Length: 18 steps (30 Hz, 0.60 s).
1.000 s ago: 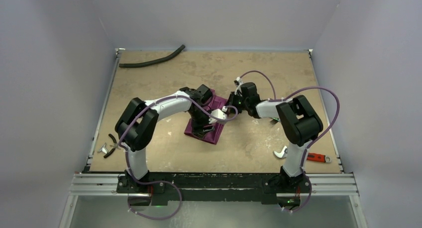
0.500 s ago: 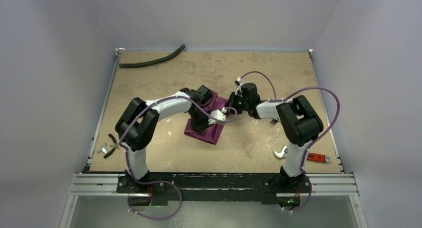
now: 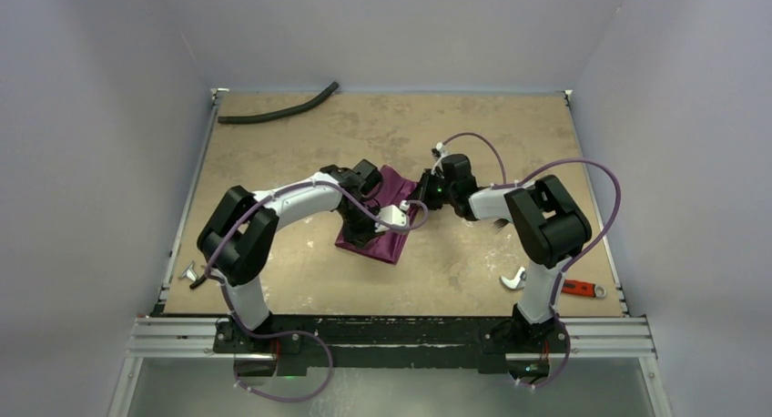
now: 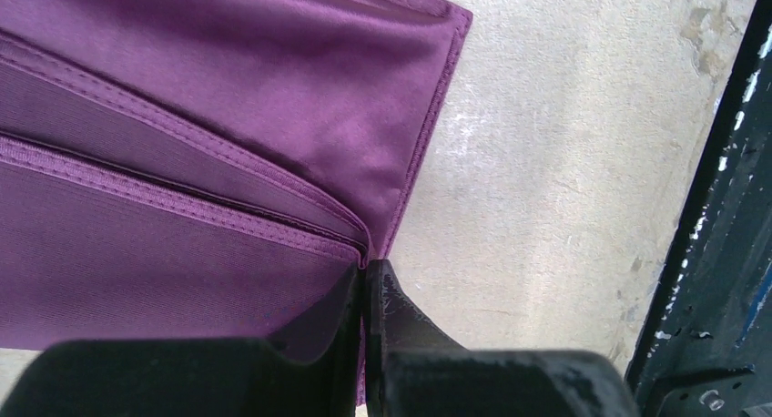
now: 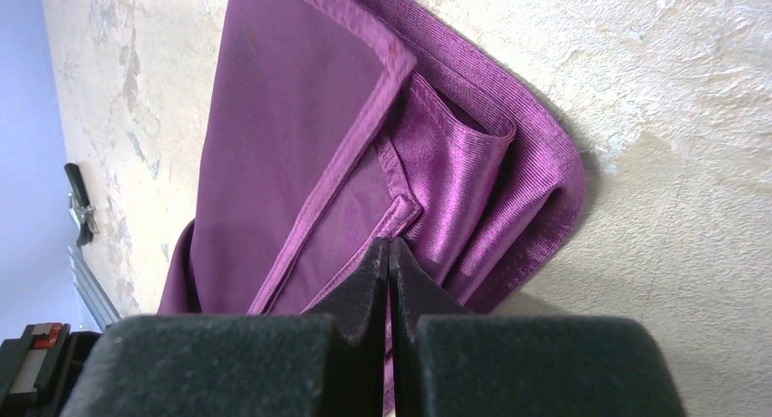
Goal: Fold the napkin into a case and place the utensils inside
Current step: Smooth out the 2/3-rectangle-folded napkin at the center of the board.
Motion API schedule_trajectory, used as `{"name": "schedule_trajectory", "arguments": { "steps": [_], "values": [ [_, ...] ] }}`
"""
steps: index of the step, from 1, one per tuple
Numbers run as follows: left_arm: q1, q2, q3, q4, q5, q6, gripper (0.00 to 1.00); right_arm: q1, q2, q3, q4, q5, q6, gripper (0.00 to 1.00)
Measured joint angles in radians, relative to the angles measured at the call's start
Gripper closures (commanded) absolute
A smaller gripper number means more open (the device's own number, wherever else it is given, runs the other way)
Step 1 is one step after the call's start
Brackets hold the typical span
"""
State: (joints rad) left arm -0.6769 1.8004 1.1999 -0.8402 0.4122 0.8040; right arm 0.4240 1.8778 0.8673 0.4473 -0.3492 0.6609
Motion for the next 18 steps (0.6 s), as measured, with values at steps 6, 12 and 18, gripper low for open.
{"name": "schedule_trajectory", "arguments": {
  "steps": [6, 12, 18],
  "values": [
    [-0.008, -0.012, -0.042, 0.006, 0.0, 0.0, 1.0, 0.0, 0.0, -0.004, 0.009, 0.002, 0.01, 1.0],
    [-0.012, -0.012, -0.064, 0.036, -0.002, -0.008, 1.0, 0.0, -0.003, -0.008, 0.011, 0.004, 0.017, 0.86],
    [-0.013, -0.007, -0.079, 0.071, -0.019, -0.019, 1.0, 0.0, -0.094, -0.008, -0.132, 0.05, -0.006, 0.64]
  ]
}}
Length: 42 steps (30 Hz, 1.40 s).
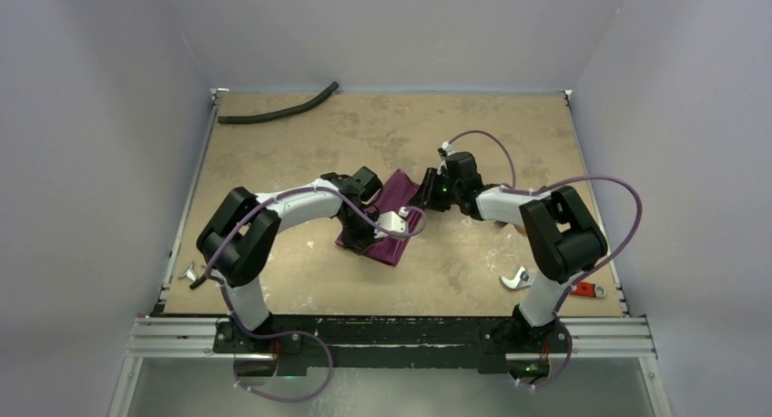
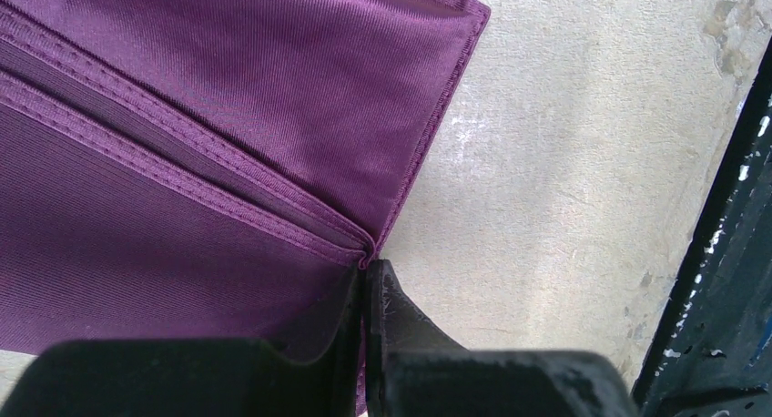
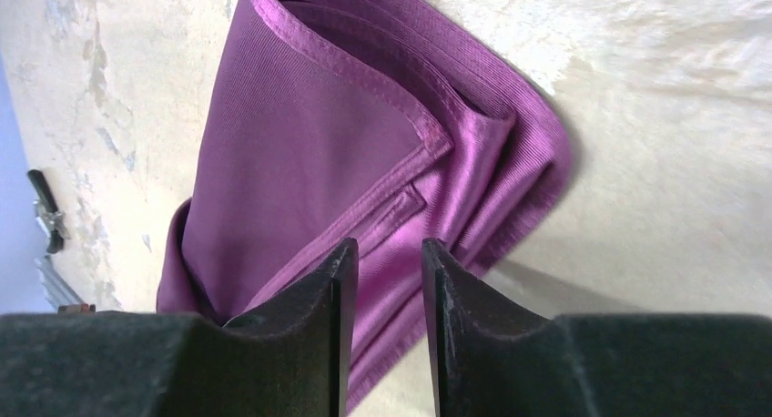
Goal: Fold the napkin into a case and place the utensils inside
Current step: Smooth out the 2/3-rectangle-folded napkin at the center of the board.
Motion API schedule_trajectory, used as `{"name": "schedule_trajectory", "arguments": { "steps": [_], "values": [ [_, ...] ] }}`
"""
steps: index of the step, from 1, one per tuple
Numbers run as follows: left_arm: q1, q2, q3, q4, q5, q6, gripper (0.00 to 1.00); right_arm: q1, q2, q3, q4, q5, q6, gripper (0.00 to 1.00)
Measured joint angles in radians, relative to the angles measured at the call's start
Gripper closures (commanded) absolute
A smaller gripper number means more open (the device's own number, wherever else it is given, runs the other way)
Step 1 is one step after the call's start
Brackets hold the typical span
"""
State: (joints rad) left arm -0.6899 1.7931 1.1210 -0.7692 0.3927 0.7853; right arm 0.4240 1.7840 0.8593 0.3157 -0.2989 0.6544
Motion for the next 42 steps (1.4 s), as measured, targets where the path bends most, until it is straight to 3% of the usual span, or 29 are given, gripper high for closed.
{"name": "schedule_trajectory", "arguments": {
  "steps": [7, 10, 18, 26, 35, 36, 39, 42],
  "values": [
    [0.0, -0.012, -0.018, 0.019, -0.019, 0.01, 1.0, -0.005, -0.127, 0.036, -0.174, 0.049, -0.055, 0.7],
    [-0.005, -0.014, -0.02, 0.02, -0.028, 0.019, 1.0, -0.005, -0.125, 0.09, -0.168, 0.035, -0.063, 0.72],
    [-0.006, -0.015, -0.02, 0.016, -0.03, 0.048, 1.0, 0.04, 0.121, 0.284, 0.027, -0.159, -0.011, 0.75],
    [-0.006, -0.015, -0.02, 0.011, -0.028, 0.072, 1.0, 0.066, 0.327, 0.275, 0.19, -0.248, 0.093, 0.74],
    [0.018, -0.014, -0.016, 0.0, -0.031, 0.1, 1.0, 0.038, 0.383, 0.24, 0.42, -0.322, 0.14, 0.59],
    [0.024, -0.012, -0.011, -0.006, -0.031, 0.101, 0.97, 0.038, 0.385, 0.235, 0.439, -0.325, 0.143, 0.59],
    [0.041, 0.005, 0.019, -0.04, -0.035, 0.101, 0.72, 0.038, 0.385, 0.226, 0.472, -0.327, 0.143, 0.58],
    [0.048, 0.022, 0.068, -0.095, -0.025, 0.097, 0.61, 0.034, 0.385, 0.214, 0.497, -0.325, 0.145, 0.59]
  ]
}}
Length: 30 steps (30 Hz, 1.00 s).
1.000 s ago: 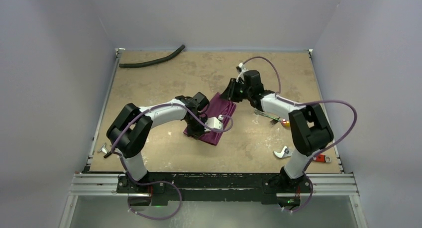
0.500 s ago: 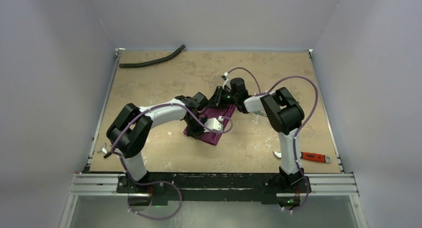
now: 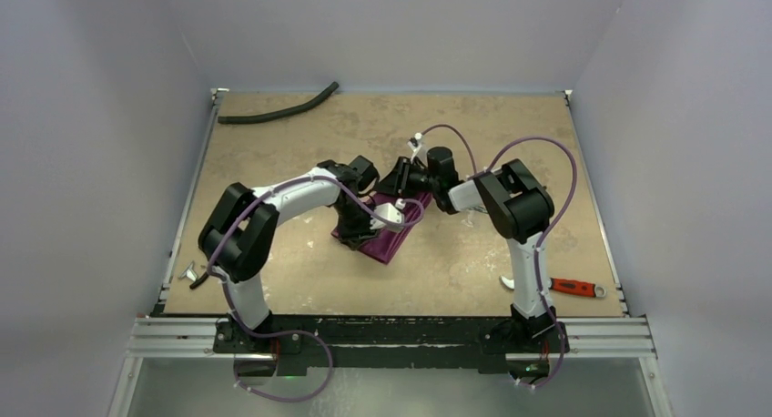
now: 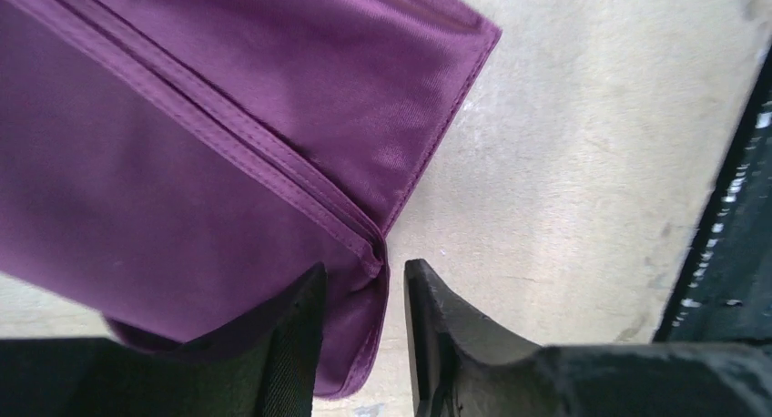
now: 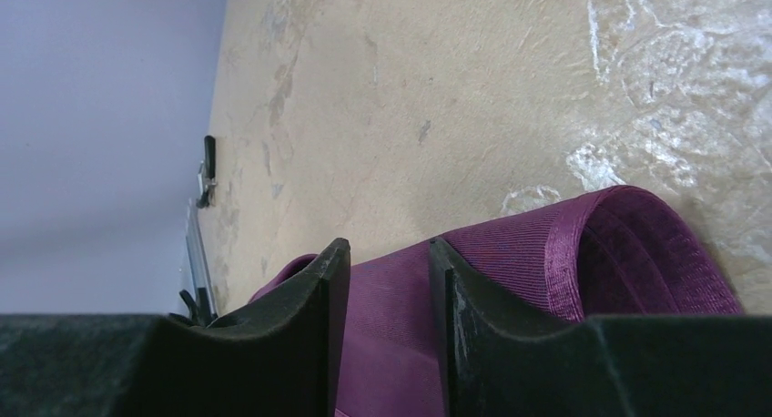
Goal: Fold the napkin into a case and place the utensils inside
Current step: Smooth out the 2/3-rectangle-folded napkin at the center of the board.
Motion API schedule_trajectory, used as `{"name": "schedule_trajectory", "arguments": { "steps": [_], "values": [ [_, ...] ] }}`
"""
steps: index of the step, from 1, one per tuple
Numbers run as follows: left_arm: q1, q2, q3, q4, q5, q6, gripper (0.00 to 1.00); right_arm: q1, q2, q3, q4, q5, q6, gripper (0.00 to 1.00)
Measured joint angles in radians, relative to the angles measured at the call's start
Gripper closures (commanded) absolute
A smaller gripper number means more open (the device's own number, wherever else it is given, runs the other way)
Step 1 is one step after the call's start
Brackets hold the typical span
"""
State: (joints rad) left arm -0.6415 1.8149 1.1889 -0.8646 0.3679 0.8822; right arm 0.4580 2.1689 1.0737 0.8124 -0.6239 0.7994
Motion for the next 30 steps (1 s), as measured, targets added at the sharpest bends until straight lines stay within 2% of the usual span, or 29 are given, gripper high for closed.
{"name": "schedule_trajectory", "arguments": {
  "steps": [4, 11, 14, 19, 26, 30],
  "values": [
    [0.005, 0.001, 0.109, -0.089, 0.062, -0.011, 0.54, -0.001, 0.0, -0.04, 0.069, 0.004, 0.024, 0.59],
    [0.006, 0.001, 0.238, -0.159, 0.172, -0.07, 0.57, -0.001, -0.008, -0.116, 0.183, 0.027, 0.062, 0.6],
    [0.012, 0.0, 0.23, -0.095, 0.173, -0.134, 0.63, -0.001, -0.016, -0.136, 0.199, 0.042, 0.072, 0.6],
    [0.039, -0.013, 0.123, 0.097, 0.111, -0.217, 0.7, 0.0, -0.019, -0.146, 0.219, 0.057, 0.088, 0.55],
    [0.053, 0.056, 0.076, 0.237, 0.023, -0.234, 0.78, 0.001, -0.107, -0.148, 0.174, 0.058, 0.09, 0.44],
    [0.059, 0.08, 0.053, 0.28, 0.017, -0.207, 0.78, 0.001, -0.183, -0.149, 0.146, 0.074, 0.075, 0.46]
  ]
}}
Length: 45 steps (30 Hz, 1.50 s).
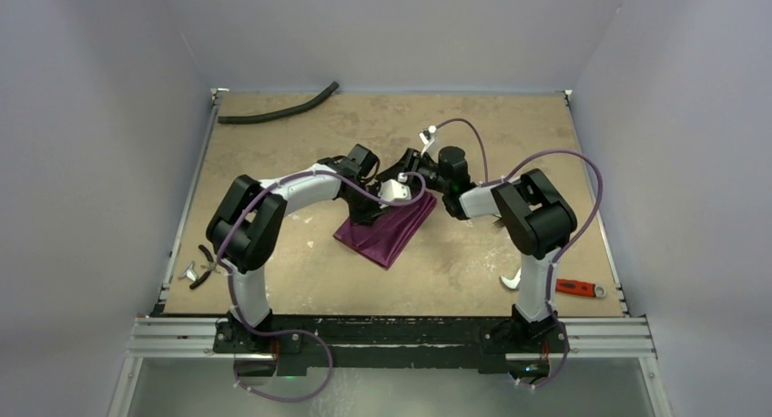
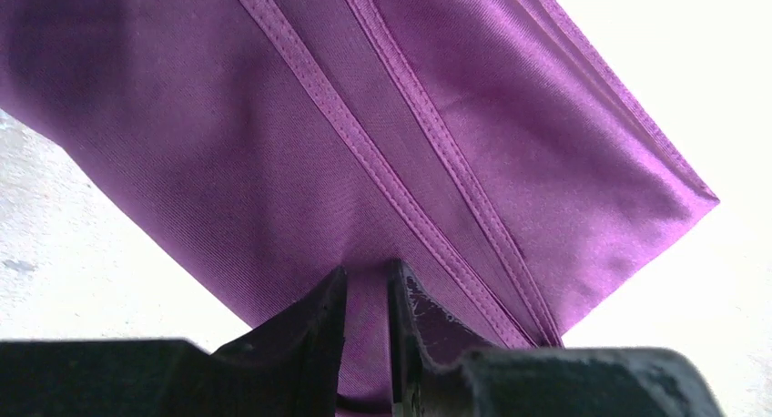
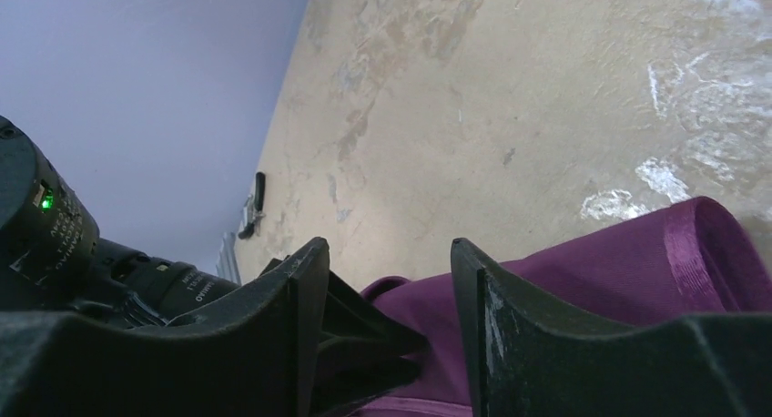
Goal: Fold the napkin into a case and place the utensils inside
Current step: Smooth out the 2/3-rectangle-folded napkin at the center of the board.
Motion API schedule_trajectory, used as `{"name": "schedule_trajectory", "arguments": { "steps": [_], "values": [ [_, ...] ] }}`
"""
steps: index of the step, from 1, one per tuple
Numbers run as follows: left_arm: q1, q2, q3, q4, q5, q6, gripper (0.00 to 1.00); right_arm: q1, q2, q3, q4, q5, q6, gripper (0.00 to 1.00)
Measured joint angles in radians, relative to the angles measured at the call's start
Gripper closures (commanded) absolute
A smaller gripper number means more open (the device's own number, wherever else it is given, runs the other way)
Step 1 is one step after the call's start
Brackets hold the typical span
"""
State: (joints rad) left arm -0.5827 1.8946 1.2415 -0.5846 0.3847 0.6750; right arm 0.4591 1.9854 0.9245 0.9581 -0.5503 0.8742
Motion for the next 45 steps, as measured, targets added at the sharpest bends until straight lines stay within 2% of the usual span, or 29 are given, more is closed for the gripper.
{"name": "schedule_trajectory", "arguments": {
  "steps": [5, 13, 25, 37, 45],
  "values": [
    [-0.001, -0.008, -0.021, 0.038, 0.002, 0.018, 0.79, 0.0, -0.017, -0.028, -0.01, 0.008, -0.003, 0.56],
    [0.0, -0.023, -0.044, 0.054, 0.008, 0.029, 0.79, 0.0, 0.053, -0.057, -0.014, 0.014, -0.003, 0.62],
    [0.0, -0.063, -0.092, 0.035, 0.009, 0.097, 0.79, 0.001, 0.025, -0.066, -0.056, 0.116, -0.033, 0.65],
    [0.0, -0.065, -0.094, 0.034, 0.008, 0.103, 0.79, 0.119, 0.104, 0.009, 0.016, 0.097, 0.027, 0.72],
    [0.0, -0.069, -0.096, 0.023, 0.003, 0.12, 0.8, 0.03, 0.153, 0.007, 0.042, 0.106, -0.007, 0.69]
  ]
}}
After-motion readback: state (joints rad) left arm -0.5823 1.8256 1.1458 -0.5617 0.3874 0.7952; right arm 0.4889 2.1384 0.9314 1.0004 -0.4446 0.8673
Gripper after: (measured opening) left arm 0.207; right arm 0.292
